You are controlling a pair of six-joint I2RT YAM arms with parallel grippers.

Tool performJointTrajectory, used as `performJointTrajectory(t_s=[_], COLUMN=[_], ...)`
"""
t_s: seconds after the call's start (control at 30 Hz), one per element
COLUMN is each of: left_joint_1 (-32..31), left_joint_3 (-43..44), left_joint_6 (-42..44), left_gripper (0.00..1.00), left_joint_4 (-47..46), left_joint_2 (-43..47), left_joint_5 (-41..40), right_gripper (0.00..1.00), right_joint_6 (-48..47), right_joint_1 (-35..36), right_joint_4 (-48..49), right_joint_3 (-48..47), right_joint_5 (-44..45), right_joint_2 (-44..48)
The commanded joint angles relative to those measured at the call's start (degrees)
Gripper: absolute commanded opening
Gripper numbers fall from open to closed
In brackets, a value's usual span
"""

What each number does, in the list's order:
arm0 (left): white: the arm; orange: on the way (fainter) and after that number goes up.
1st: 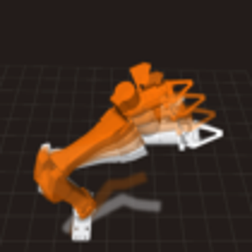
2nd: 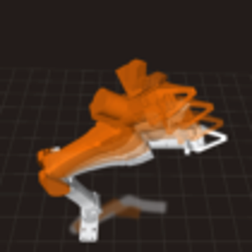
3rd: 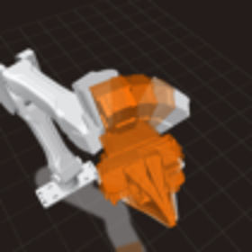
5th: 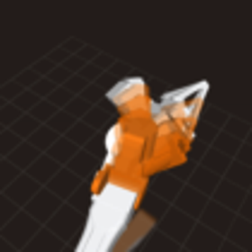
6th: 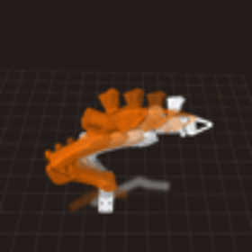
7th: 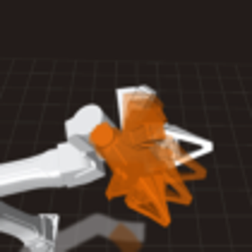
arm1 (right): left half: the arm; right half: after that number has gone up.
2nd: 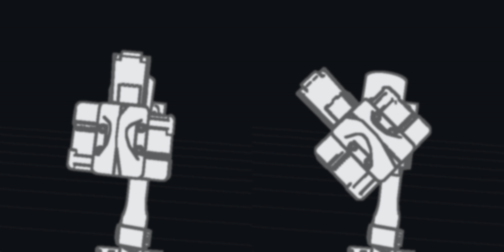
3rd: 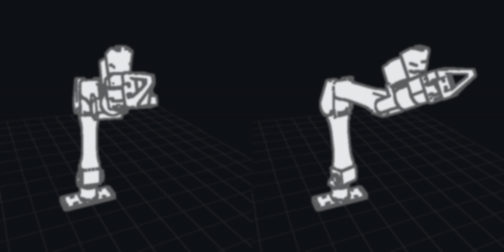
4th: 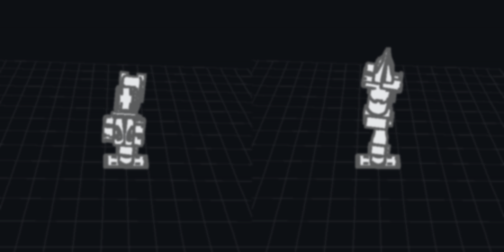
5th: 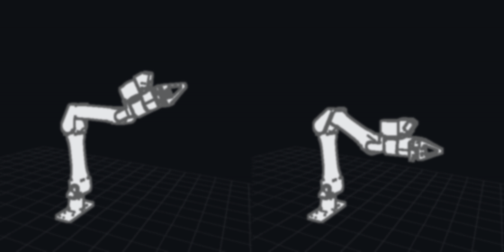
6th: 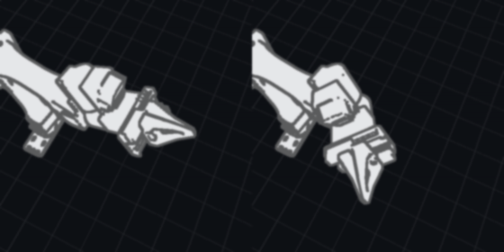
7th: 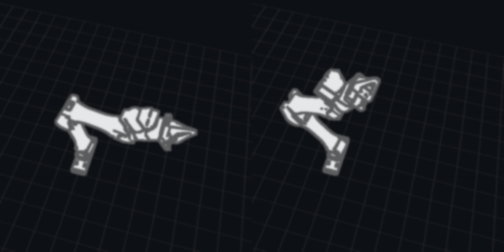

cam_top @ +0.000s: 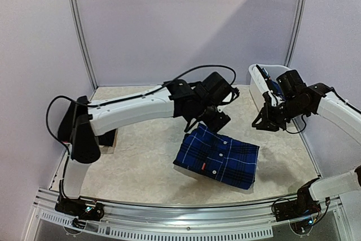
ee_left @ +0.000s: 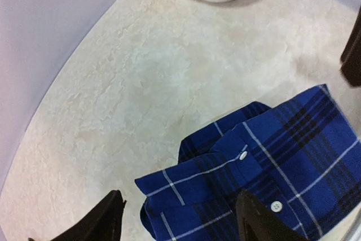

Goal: Fold and stack the mixed laundry pile
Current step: Fold the 2/3-rectangle-folded shirt at the center of the board, then smooth out the square-folded shirt at the center of the board.

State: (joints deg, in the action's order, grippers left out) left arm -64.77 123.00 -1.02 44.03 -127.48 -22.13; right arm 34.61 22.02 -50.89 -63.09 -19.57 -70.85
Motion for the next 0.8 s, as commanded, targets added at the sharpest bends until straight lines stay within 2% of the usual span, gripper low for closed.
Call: performJointTrajectory(t_s=[0.0,0.33,0.53,0.77], left_joint_1=[2.0,4.9,6.6,6.9], left_joint_3=[-6.9,-17.7,-22.8,-32.5], left_joint_6=[-8.6,-15.8,-17.8,-20.8], left_gripper=[0.65,0.52,0.49,0.46], left_joint_4=[3.2,1.5,0.1,-2.9], left_joint_2=[6.0,7.7,7.2,8.1], left_joint_5=[7.5,19.6,20.2,20.2], right_gripper=[0.23,0.23,0.23,0.23], right_joint_6=[0.2,7.3,8.5,7.6], right_joint_1=[2.2,12.3,14.1,14.1], right_joint_4=[3.4,13.4,15.3,14.8], right_joint_3=[5.4,15.8,17.8,18.2], right_joint_5=[-6.8,-7.6,-6.4,-4.8], right_joint_2=[2.9,3.0,0.9,-0.3])
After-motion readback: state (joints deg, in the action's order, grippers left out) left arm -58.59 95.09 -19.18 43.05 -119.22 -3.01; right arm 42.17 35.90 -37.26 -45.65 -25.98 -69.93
